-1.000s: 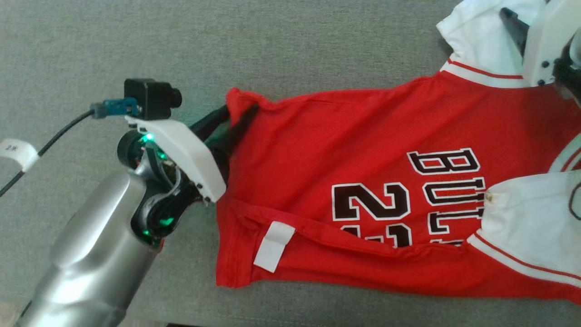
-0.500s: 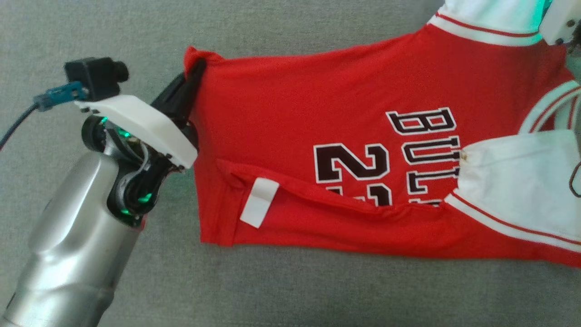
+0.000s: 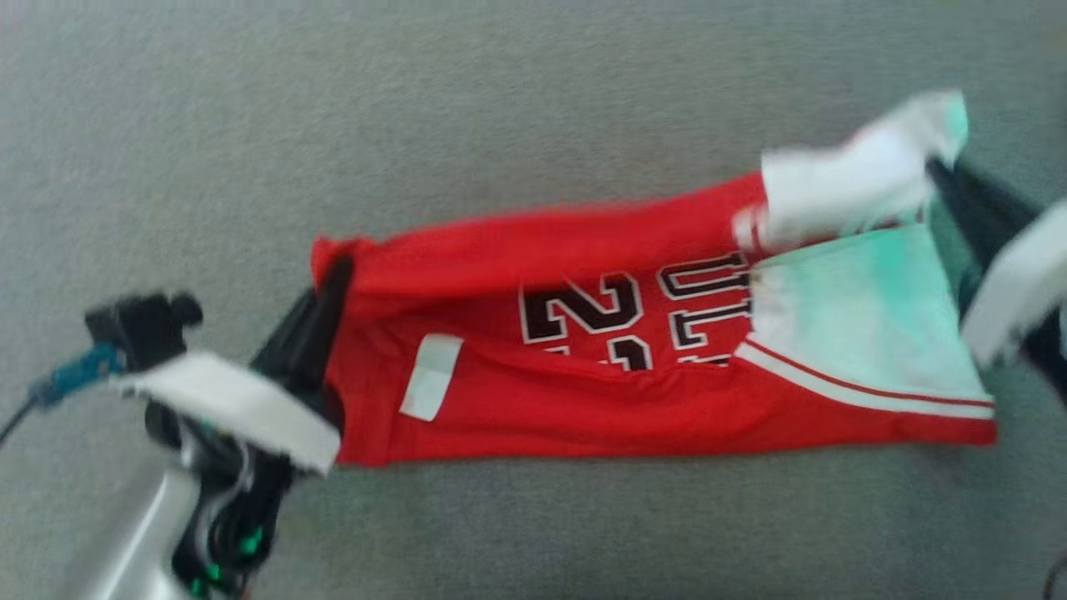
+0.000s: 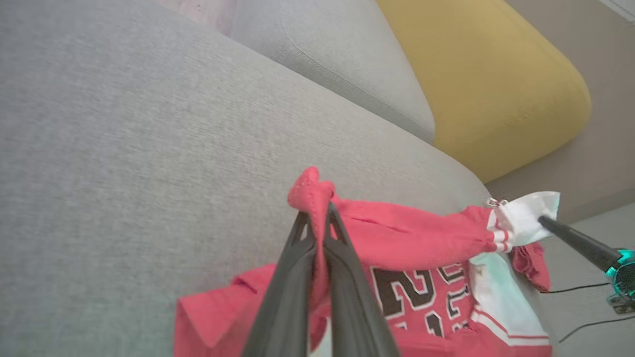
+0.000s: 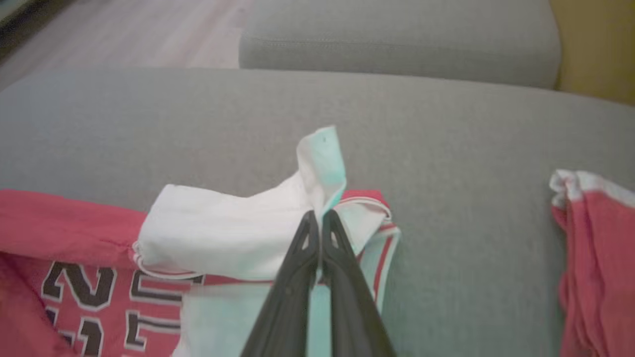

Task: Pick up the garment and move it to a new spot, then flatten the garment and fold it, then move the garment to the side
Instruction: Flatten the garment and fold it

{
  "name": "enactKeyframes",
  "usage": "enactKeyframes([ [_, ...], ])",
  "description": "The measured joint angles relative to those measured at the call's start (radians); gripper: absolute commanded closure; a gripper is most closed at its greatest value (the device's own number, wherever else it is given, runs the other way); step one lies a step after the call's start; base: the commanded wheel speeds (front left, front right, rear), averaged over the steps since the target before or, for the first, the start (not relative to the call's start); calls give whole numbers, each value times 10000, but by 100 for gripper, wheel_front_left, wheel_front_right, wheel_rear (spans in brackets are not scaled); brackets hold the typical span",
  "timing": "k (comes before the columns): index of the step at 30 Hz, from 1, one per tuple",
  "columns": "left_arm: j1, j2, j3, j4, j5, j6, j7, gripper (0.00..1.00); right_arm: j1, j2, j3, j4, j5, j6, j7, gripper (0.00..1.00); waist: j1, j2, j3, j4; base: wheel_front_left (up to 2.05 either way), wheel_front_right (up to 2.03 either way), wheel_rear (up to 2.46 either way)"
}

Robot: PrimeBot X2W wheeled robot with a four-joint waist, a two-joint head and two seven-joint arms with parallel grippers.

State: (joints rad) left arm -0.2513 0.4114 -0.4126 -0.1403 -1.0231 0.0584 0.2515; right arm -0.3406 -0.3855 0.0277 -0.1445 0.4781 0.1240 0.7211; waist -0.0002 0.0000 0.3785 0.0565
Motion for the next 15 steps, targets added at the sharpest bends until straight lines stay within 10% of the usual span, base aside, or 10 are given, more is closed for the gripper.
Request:
enactKeyframes([
  [6, 1523, 186, 174, -1137, -257, 489, -198, 100, 2179, 376, -224, -1266, -42, 0, 460, 100, 0, 0, -210, -496, 0, 0, 0],
  [7, 1724, 213, 165, -1198, -257, 573, -194, 100, 2369, 360, -127, -1319, -109, 0, 508, 73, 0, 0, -216, -559, 0, 0, 0],
  [8, 1906, 238, 163, -1197, -253, 675, -188, 95, 2520, 349, -65, -1340, -234, 0, 510, 0, 0, 0, -222, -612, 0, 0, 0],
  [9, 2060, 332, 146, -1143, -171, 767, -186, 32, 2607, 353, -21, -1338, -314, 0, 564, 0, 0, 0, -228, -649, 0, 0, 0],
  [10, 2182, 506, 96, -1043, 59, 830, -190, 0, 2665, 347, 12, -1348, -322, 0, 637, 0, 1, 0, -235, -673, 0, 0, 0],
  [15, 2584, 756, 389, -863, 1043, 1287, -1352, 0, 2612, 514, -481, -1496, -569, 0, 708, 0, 1, 0, -273, -700, 0, 0, 0],
])
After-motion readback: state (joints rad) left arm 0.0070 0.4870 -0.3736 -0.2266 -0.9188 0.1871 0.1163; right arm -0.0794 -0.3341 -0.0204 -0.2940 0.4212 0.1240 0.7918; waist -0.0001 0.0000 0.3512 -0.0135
